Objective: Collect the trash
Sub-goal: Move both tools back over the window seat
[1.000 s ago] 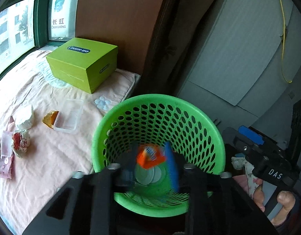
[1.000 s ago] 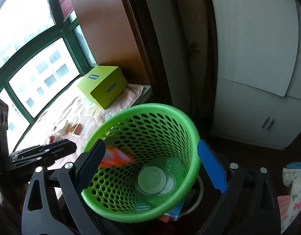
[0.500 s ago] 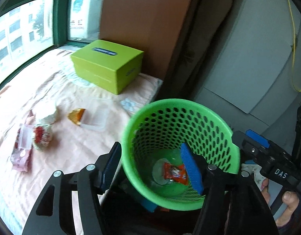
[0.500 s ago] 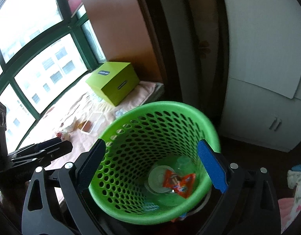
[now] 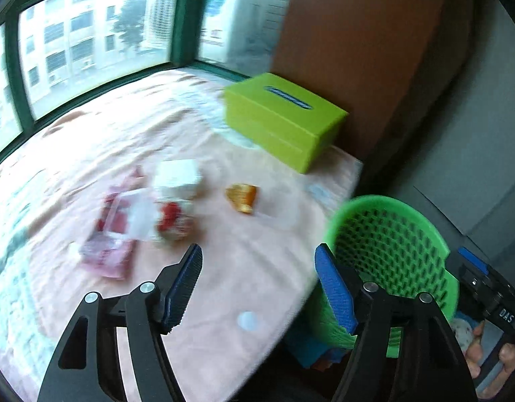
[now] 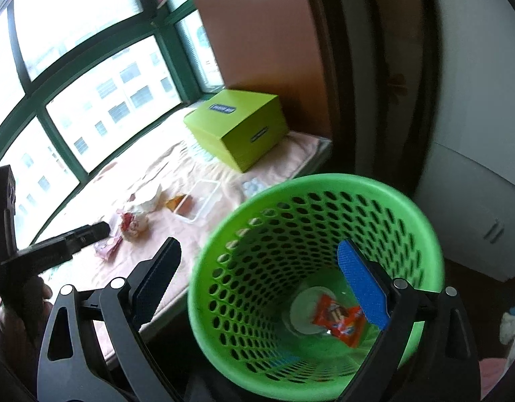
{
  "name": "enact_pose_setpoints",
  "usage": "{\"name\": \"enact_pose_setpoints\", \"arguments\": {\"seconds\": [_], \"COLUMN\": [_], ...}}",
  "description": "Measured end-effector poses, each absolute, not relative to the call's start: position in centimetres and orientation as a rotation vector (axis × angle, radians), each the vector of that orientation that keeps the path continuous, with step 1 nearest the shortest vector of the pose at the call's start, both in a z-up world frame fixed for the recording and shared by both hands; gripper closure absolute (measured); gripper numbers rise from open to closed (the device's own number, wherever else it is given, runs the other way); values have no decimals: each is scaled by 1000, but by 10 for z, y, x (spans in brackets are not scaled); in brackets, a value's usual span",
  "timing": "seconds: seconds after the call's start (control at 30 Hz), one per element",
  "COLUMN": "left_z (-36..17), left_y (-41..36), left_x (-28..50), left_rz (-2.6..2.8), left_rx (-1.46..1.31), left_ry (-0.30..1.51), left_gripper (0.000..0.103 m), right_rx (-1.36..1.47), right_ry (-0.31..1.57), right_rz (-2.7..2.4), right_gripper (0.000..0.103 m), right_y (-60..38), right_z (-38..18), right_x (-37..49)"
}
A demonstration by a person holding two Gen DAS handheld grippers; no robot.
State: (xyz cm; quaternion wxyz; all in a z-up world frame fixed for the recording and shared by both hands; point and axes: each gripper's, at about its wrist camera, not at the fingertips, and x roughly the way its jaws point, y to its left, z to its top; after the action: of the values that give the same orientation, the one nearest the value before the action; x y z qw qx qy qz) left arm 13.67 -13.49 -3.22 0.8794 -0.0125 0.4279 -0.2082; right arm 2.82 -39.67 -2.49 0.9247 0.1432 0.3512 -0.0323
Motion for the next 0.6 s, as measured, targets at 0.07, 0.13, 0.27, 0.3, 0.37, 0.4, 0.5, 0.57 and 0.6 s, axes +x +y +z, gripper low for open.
{"name": "enact_pose_setpoints", "arguments": {"seconds": [0.07,0.13,0.27,0.3,0.37,0.4,0.5,0.57,0.6], "left_z": [-33,-34,-36,-37,-39,-40,-42,-44,-44], "left_y": [-116,-99,-67,-61,-50,-46,-36,-32,-30], "left_x": [143,147,155,157,159,159,160,161,162], "left_rz": [-393,-356,-291,-279,-257,-250,-237,-234,-233], "left_rx": [-44,-59,-96,-104,-116,-120,-136,-144,-148], "left_ry": [893,890,895,898,899,900,902,903,904], "left_gripper": [36,36,36,36,36,36,36,36,36], "right_rx": [282,274,253,251,241,238,261,271,288], "right_ry": [728,737,764,773,791,803,839,868,881], "right_rz": [-48,-27,11,24,41,46,76,66,63], "right_gripper": [10,10,10,10,10,10,10,10,10], "right_y": [-389,-382,-364,-359,-350,-346,-335,-330,-330], "right_z": [-26,-26,-29,-30,-32,-33,-34,-36,-38], "right_x": [37,46,67,74,86,93,116,131,139]}}
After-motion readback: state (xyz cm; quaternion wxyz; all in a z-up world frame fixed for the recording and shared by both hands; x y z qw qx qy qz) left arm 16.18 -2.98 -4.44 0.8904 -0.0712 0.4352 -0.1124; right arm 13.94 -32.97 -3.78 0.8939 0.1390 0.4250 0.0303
